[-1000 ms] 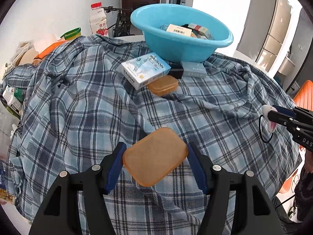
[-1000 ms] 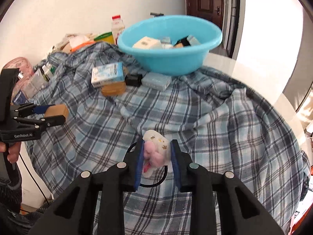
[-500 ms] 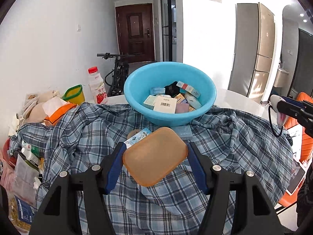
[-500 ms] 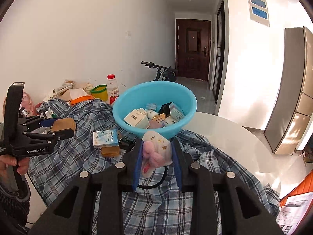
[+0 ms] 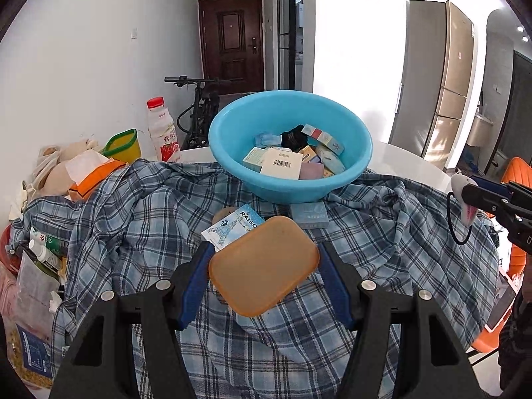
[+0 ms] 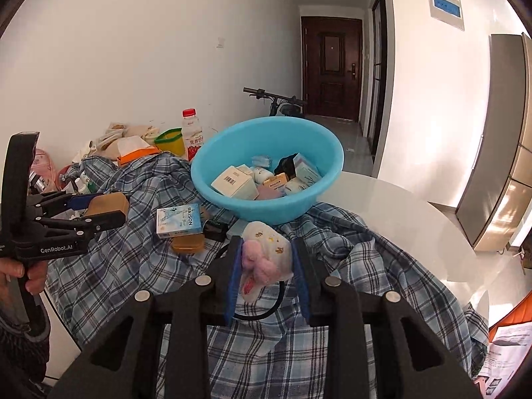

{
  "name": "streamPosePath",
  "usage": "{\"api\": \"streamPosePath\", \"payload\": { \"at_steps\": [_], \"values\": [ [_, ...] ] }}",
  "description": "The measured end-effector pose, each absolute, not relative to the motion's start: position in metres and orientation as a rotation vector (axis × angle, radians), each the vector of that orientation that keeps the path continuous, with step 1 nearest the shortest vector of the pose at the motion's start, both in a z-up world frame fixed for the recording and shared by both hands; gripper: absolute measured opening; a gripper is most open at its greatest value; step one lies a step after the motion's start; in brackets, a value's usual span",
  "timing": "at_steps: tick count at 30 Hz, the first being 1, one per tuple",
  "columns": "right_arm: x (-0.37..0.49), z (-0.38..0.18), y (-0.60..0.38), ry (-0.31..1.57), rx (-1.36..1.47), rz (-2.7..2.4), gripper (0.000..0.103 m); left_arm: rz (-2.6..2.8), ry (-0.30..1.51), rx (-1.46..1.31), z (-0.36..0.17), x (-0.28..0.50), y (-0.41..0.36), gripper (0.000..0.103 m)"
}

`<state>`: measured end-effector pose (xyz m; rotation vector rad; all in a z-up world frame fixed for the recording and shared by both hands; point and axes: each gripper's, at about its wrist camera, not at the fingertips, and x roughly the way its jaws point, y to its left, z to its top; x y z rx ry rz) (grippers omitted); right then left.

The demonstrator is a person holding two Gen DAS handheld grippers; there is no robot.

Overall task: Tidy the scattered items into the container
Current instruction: 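Lift and carry the pink toy and orange soap over the blue basin with both tools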

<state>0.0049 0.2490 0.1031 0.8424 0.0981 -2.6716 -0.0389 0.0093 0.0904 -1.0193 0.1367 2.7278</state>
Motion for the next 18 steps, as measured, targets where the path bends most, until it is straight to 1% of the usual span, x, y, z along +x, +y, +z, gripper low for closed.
{"api": "streamPosePath", "payload": {
  "at_steps": [4,7,11,18],
  "values": [
    [-0.025,0.106,0.254,0.049,0.886,-2.639,0.028,2.684,0.091,-1.05,0.091,-0.064,0.013,0.066],
    [-0.046,0.112,0.254,0.049,0.877,-2.658,0.028,2.671,0.052,-1.051,0.094,-0.086,0.017,0.066],
    [-0.077,0.12,0.251,0.062,0.866,-2.679,0.028,2.689,0.109,-1.019,0.105,-0.119,0.033,0.066],
    [-0.139,0.135,0.239,0.059,0.823,-2.695,0.028,2.706,0.125,-0.955,0.127,-0.187,0.056,0.066]
  ]
}}
